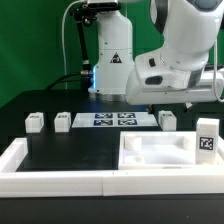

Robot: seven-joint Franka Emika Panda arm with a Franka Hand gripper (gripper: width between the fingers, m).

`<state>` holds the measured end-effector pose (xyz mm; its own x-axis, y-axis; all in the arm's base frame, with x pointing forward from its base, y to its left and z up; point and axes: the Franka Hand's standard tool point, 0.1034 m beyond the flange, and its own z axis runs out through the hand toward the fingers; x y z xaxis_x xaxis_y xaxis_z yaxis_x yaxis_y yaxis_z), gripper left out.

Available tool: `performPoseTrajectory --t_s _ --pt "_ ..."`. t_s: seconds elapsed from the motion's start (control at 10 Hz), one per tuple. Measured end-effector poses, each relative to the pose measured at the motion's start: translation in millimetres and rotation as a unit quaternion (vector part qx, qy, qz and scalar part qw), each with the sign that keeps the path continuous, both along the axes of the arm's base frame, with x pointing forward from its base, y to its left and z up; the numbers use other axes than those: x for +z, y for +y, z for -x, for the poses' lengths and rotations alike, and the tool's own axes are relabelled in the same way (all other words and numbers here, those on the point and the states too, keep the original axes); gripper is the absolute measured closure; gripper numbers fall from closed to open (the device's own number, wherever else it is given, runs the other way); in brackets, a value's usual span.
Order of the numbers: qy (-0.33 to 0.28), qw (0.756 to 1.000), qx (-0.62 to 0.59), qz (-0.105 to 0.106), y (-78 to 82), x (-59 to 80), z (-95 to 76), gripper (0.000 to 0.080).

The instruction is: Assemble square table

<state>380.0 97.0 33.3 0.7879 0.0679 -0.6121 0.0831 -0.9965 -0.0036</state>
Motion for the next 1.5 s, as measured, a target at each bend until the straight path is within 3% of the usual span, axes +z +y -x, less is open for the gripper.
performPoseTrajectory --t_s 0.6,1.5 --pt "0.199 0.979 -0.013 0.031 -5.2 -6.1 8.9 0.015" --pt "0.177 0.984 -0.012 0.035 0.5 -26.8 18.7 0.015"
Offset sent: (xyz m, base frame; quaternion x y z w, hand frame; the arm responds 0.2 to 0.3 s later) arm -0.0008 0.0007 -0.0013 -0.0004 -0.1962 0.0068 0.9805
